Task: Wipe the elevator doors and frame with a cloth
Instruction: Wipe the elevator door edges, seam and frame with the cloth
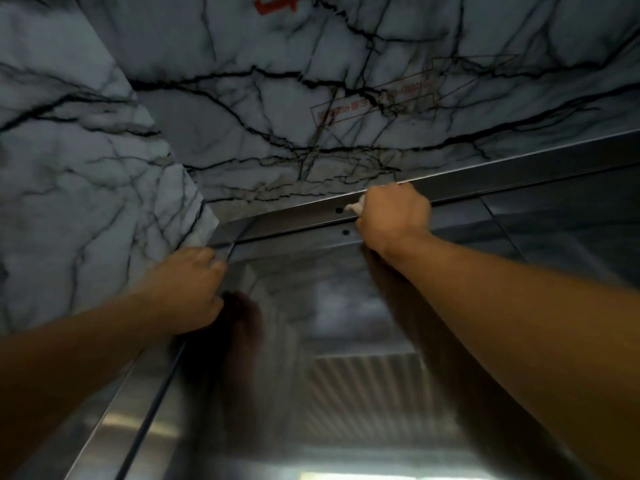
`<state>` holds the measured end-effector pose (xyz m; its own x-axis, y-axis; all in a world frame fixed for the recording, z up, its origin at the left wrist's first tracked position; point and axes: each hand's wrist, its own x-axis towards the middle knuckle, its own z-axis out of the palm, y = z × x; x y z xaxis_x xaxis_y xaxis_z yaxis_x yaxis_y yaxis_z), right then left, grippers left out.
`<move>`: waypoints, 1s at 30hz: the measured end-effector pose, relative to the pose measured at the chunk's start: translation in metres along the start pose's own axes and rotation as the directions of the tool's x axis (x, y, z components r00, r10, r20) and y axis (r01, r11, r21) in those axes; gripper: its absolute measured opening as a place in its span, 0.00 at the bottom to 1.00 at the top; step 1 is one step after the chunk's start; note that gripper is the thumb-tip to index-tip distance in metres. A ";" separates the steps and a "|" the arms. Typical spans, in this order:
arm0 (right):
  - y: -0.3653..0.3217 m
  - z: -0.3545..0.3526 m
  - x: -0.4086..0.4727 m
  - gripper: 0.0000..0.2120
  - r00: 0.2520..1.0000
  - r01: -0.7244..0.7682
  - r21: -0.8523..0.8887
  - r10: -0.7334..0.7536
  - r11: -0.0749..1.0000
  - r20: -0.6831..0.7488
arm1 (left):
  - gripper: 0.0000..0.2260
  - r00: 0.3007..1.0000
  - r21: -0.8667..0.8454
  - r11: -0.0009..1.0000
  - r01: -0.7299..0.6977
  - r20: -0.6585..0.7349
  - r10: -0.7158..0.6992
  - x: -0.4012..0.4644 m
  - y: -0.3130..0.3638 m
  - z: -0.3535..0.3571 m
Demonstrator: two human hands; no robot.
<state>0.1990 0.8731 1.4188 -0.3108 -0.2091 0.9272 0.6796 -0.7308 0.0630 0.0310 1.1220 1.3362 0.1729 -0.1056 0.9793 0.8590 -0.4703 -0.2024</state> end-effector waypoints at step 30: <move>-0.230 0.077 -0.012 0.08 0.998 -0.003 0.344 -0.019 0.939 0.060 | 0.18 0.988 0.399 0.915 0.056 -0.157 0.008 -0.021 0.002 -0.002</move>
<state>0.0974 1.0938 1.4220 -0.2831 -0.1557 0.9464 0.8674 -0.4625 0.1834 0.0281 1.1217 1.3153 0.1019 -0.2460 0.9639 0.9882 -0.0866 -0.1265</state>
